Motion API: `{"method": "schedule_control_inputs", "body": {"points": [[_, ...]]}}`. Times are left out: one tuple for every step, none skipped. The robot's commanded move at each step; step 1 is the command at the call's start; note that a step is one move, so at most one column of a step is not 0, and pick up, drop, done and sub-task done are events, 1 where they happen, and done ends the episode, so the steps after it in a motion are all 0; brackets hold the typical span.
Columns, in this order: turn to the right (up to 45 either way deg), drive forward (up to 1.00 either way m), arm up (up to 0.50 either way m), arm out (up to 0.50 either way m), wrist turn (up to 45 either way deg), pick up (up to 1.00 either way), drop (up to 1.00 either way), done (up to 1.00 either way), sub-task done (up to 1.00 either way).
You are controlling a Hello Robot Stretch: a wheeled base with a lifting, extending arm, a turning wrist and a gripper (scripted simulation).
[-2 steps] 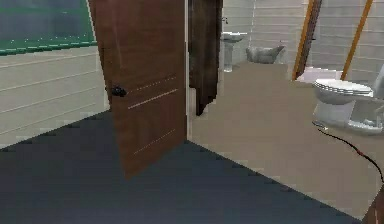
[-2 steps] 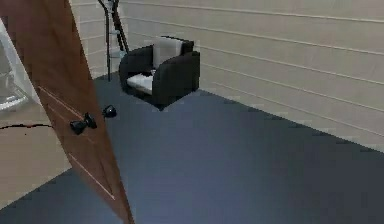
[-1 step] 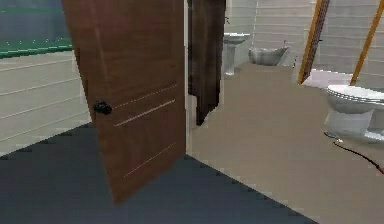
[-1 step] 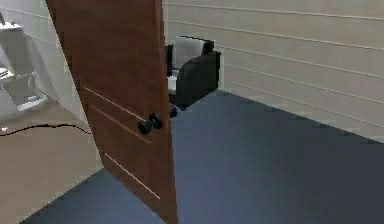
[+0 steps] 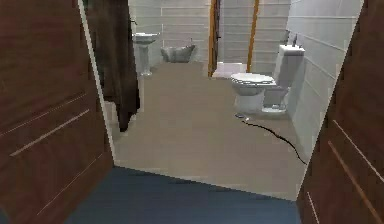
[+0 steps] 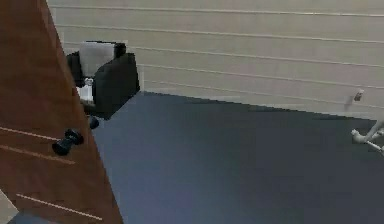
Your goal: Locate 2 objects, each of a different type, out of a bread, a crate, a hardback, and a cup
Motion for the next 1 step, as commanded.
{"method": "schedule_control_inputs", "body": {"points": [[0.0, 0.8, 0.0, 0.0, 0.0, 0.0, 0.0, 0.0, 0.0]]}}
